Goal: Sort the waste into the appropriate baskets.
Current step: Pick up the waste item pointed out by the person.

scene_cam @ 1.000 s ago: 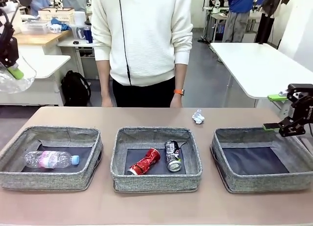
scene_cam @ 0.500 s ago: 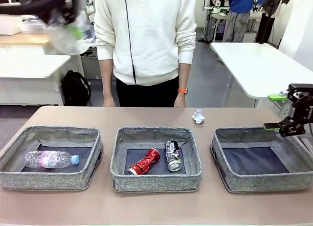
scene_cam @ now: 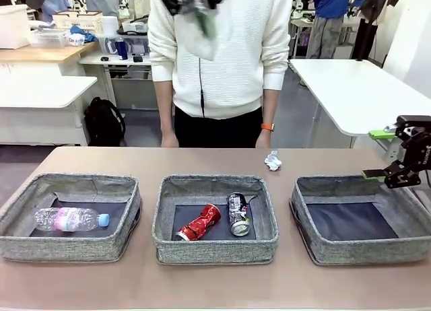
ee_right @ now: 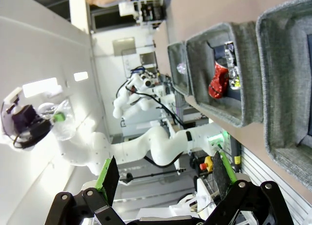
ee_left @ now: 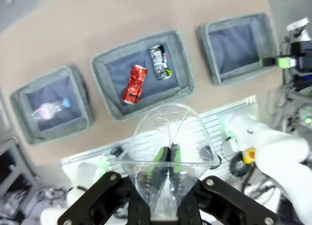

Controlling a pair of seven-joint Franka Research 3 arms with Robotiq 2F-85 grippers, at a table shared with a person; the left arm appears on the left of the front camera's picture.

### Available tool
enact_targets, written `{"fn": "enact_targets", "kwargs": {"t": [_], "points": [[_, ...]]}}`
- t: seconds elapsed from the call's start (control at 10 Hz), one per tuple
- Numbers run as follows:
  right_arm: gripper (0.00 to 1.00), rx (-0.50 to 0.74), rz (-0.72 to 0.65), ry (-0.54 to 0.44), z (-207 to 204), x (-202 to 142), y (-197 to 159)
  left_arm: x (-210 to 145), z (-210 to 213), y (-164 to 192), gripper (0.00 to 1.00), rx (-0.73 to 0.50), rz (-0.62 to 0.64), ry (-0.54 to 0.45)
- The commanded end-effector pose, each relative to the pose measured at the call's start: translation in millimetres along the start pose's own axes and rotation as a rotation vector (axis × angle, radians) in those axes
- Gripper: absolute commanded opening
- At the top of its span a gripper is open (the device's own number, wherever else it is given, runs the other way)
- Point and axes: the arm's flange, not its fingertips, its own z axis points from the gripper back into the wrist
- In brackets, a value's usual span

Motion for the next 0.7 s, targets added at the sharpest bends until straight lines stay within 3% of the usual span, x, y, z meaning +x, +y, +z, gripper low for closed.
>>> {"fn": "enact_targets", "kwargs": {"t": [0.0, 0.4, 0.6], "points": [[1.00, 0.010, -0.009, 0.005, 1.7, 1.5, 4.5, 17.7, 8.2, -33.5, 0.05, 0.064, -0.040, -0.006], [1.00, 0.010, -0.009, 0.005, 1.7, 1.5, 4.5, 18.8, -31.3, -36.4, 0.05, 0.130, -0.145, 0.020], [1.00, 0.010, -0.009, 0.005, 1.7, 1.5, 4.5, 12.1, -32.5, -41.5, 0.05, 0.086, -0.085, 0.012]]}}
